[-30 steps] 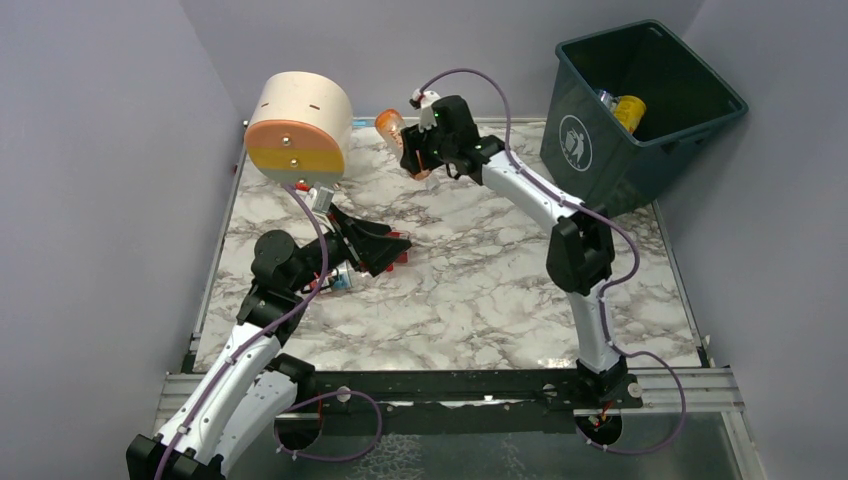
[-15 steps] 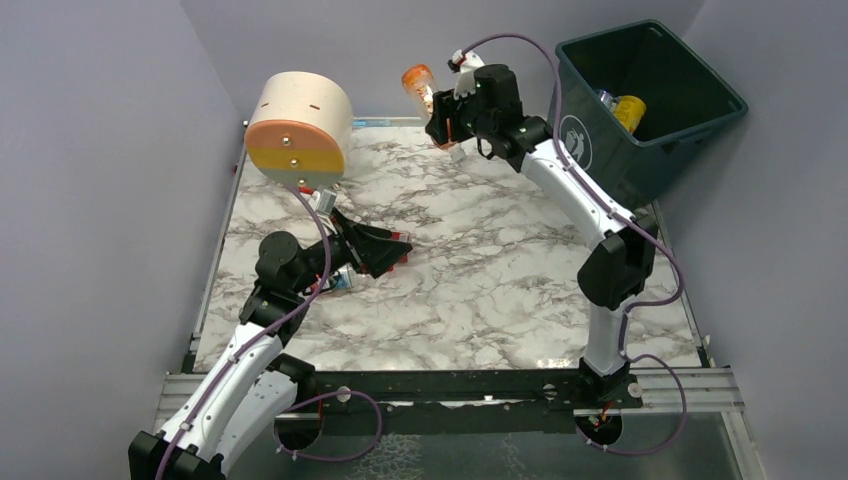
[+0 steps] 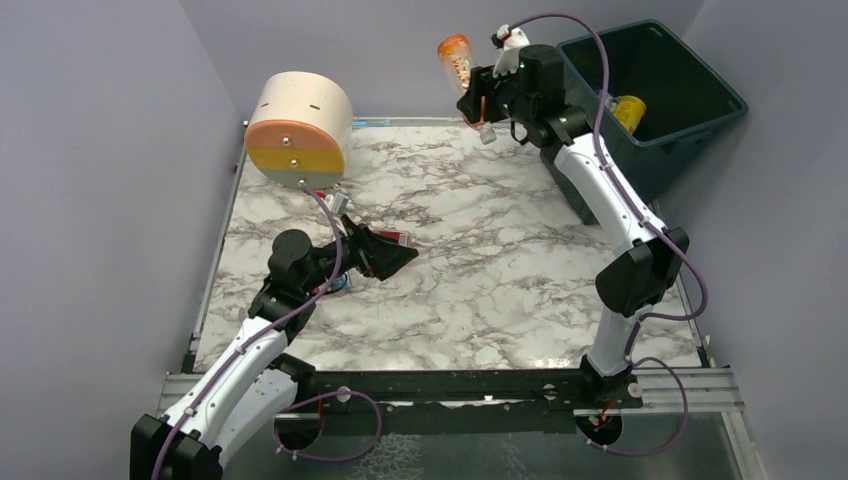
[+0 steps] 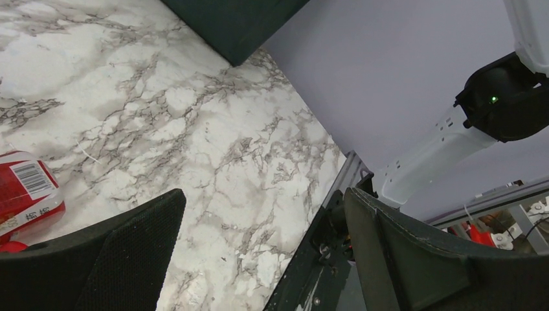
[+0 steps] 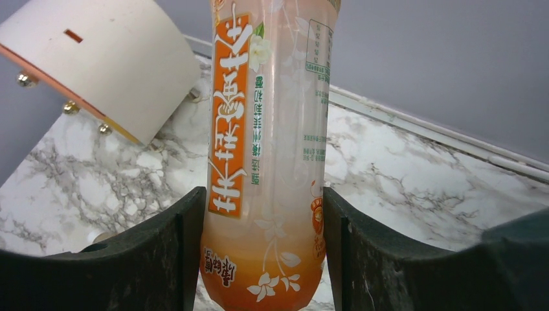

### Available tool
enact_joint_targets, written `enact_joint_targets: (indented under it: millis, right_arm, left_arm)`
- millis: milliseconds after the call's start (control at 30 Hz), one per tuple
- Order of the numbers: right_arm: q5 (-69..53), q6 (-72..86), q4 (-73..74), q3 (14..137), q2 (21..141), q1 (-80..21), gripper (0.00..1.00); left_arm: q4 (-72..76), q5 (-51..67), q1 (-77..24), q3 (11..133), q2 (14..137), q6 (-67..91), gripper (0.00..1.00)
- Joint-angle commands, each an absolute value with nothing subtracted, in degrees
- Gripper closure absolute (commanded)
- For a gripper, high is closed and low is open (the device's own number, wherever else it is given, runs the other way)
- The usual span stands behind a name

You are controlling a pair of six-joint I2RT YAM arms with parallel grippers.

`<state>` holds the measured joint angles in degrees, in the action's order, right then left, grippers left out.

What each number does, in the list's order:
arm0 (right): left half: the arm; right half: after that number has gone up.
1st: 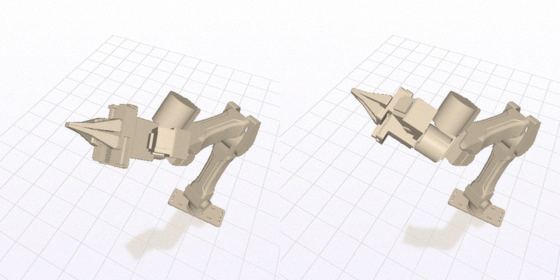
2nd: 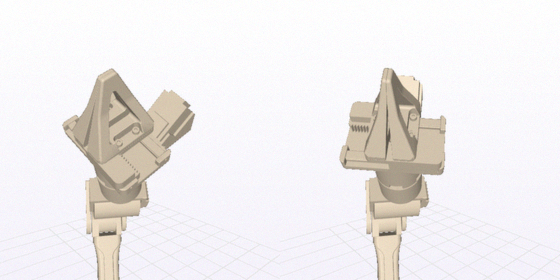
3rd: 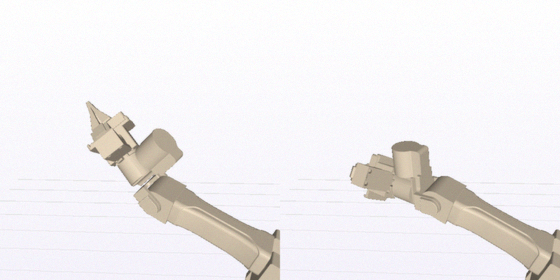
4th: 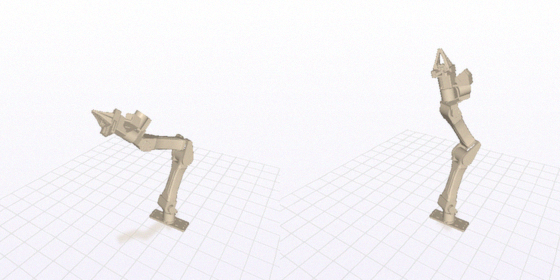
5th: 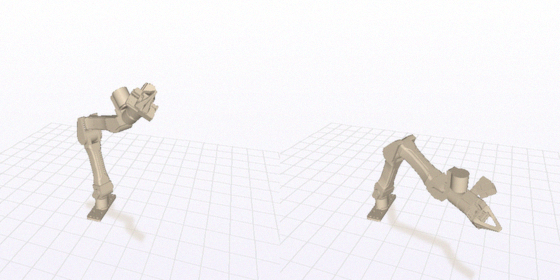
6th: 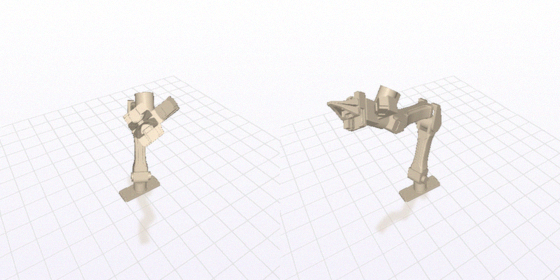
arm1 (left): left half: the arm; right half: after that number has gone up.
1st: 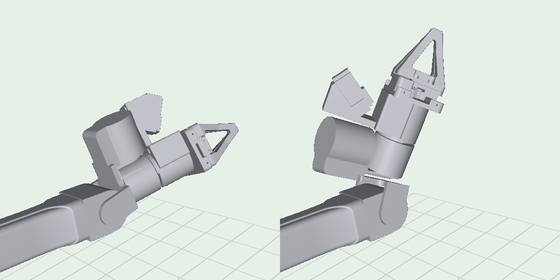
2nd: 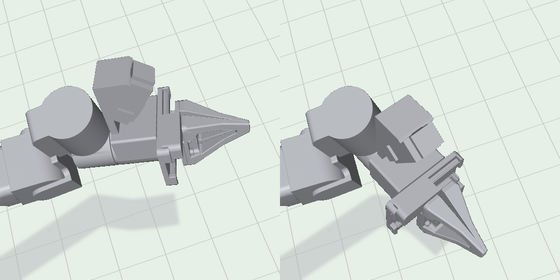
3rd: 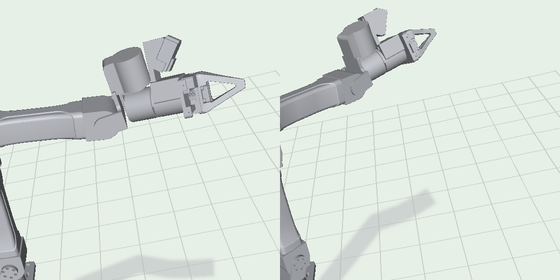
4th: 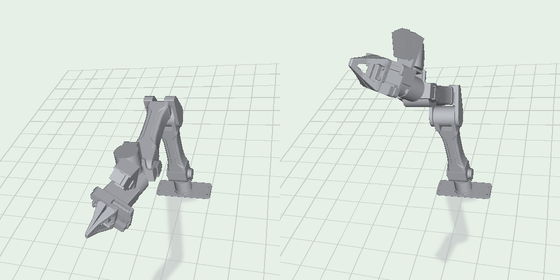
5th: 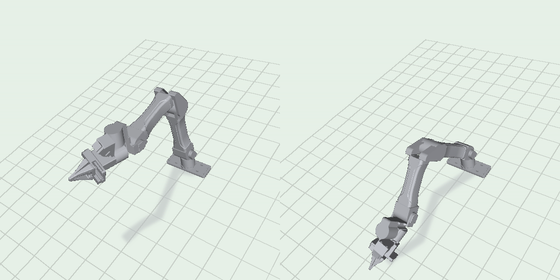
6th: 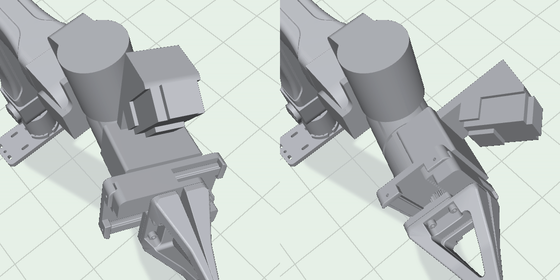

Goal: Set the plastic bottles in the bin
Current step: Pick up the plastic bottle at the center of the board, then place the plastic bottle in the trash bin.

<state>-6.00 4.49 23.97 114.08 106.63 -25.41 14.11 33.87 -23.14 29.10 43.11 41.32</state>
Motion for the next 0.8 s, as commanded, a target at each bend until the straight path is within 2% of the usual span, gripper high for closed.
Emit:
enact_joint_targets:
  millis: [0,400,767]
  right_arm:
    - [-8.17,5.46,25.75,117.33,103.52,-21.6,0.44]
    - [-12.62,9.28,26.47,125.61,103.29,-9.18,0.44]
    - [-14.66,16.37,24.43,128.29,102.59,3.99,0.44]
  left_arm:
    - [16.35,31.97,-25.22,28.45,44.29,40.73,0.01]
    - [18.52,26.71,-34.06,29.87,51.05,38.85,0.01]
    - [19.72,25.53,-36.49,31.1,55.01,38.6,0.01]
